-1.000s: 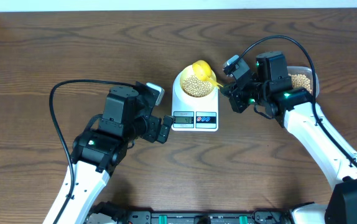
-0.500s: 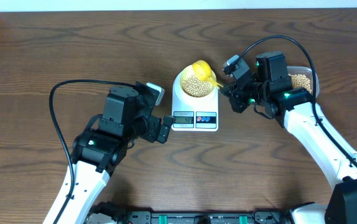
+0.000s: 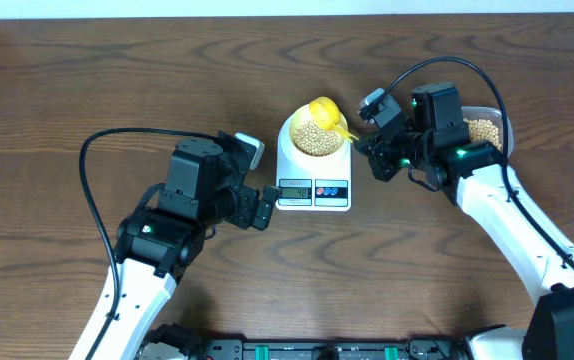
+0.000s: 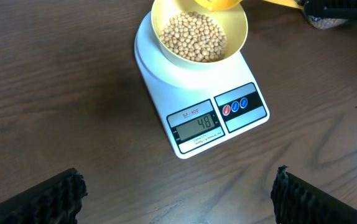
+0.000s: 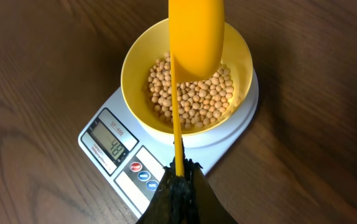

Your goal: Scoop item into bowl and weigh 50g on scale

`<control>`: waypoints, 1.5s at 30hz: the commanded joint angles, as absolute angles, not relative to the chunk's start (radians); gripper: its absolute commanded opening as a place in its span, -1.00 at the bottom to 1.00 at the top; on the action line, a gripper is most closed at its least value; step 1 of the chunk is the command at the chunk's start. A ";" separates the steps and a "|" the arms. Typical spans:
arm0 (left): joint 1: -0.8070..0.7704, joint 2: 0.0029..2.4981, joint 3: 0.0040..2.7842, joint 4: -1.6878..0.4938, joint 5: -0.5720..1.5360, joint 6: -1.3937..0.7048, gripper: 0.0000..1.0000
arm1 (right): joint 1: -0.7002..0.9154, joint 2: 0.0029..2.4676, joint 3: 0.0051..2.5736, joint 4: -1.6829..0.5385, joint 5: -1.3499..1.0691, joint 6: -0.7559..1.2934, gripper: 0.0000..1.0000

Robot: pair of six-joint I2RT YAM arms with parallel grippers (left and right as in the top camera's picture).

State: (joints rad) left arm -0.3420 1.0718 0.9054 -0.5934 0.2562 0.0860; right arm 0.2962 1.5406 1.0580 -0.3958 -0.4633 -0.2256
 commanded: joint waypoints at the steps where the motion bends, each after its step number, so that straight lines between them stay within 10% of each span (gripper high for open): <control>1: -0.337 1.072 0.905 -0.589 0.250 0.093 0.96 | 0.303 1.545 1.064 -0.393 -0.480 -0.214 -0.98; 45: -0.337 1.072 0.905 -0.589 0.250 0.093 0.96 | 0.381 1.545 1.064 -0.355 -0.268 -0.562 -0.98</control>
